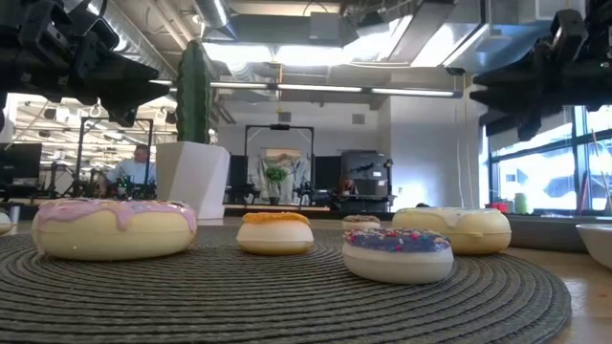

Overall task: Pick & Place donuts
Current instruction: Put the small brown donut on the dark gray plate

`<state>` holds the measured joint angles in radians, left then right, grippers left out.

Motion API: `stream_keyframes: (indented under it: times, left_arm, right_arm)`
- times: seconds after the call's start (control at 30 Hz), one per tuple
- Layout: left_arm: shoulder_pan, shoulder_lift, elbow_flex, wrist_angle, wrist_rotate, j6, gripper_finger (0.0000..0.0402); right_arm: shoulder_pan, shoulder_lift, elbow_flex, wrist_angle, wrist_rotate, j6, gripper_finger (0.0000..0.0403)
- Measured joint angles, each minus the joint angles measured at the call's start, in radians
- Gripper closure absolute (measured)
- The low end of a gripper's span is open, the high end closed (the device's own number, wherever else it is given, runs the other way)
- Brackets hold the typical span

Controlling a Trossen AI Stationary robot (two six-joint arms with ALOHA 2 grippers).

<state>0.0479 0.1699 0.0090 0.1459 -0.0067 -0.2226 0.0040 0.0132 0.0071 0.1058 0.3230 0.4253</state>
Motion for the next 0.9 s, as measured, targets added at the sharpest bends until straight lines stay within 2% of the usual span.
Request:
stream_keyframes:
  times: [0.13, 0.27, 0.43, 0.57, 0.9]
  left_arm:
    - [0.0, 0.0, 0.0, 0.0, 0.0, 0.0, 0.0253]
    - [0.0, 0.0, 0.0, 0.003, -0.004, 0.03, 0.0253]
    - [0.0, 0.0, 0.0, 0.024, -0.039, 0.114, 0.0249]
    - [0.0, 0.0, 0.0, 0.03, -0.045, 0.093, 0.025]
    - [0.0, 0.0, 0.0, 0.031, -0.129, 0.088, 0.0254]
  right_arm:
    - [0.0, 0.027, 0.015, 0.122, -0.104, -0.122, 0.0273]
    - [0.0, 0.129, 0.149, 0.096, -0.142, -0.186, 0.0273]
    - [0.0, 0.41, 0.352, -0.112, -0.096, -0.188, 0.0273]
    - [-0.001, 0.675, 0.488, -0.246, -0.039, -0.144, 0.0273]
    - [-0.036, 1.194, 0.687, -0.264, -0.037, -0.208, 0.0273]
